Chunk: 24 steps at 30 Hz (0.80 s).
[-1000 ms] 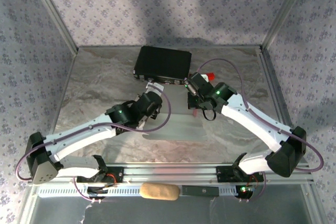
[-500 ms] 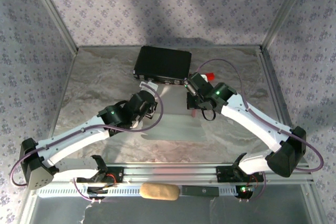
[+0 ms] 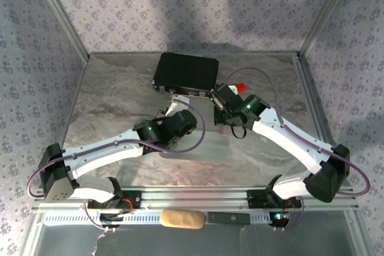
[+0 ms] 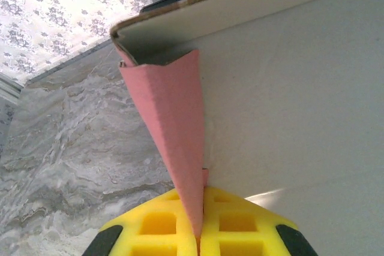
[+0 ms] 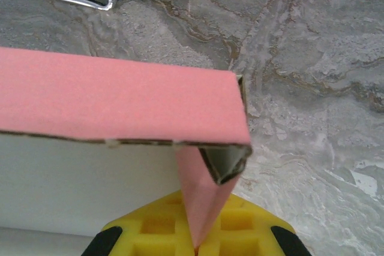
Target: Fold the paper box
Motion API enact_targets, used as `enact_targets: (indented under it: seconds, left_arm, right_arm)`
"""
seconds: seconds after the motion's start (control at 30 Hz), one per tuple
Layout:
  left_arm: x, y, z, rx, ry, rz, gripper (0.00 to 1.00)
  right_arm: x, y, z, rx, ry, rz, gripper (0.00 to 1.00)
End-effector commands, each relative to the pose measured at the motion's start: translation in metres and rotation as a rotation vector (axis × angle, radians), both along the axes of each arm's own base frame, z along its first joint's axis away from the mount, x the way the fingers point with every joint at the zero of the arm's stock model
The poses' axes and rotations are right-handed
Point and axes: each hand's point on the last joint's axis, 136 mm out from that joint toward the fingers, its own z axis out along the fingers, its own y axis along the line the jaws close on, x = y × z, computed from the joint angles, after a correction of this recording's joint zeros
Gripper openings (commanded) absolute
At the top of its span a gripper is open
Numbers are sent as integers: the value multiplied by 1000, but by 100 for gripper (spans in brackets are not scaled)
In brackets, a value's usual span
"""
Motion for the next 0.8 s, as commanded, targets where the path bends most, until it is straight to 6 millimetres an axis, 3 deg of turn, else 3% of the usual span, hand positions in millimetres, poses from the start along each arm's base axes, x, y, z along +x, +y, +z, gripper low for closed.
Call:
enact_targets:
  seconds: [0.0,0.1,0.17,0.57,0.77]
  left_arm:
    - [-14,-40,9,-174,54,-210,21]
    - [-27,-52,16,-299,109,-346,32]
    - [-31,-49,25,-354,119,-379,38]
    - [-50,-25,60,-493,179,-475,46]
    - [-67,-31,74,-559,221,-588,54]
  right_arm:
    - [-3,24,13,109,-16,55,0]
    - [-2,23,13,113,-15,50,0]
    - [-2,23,13,113,-15,52,0]
    - [-1,24,11,107,-14,52,0]
    - [-1,23,12,106,-14,52,0]
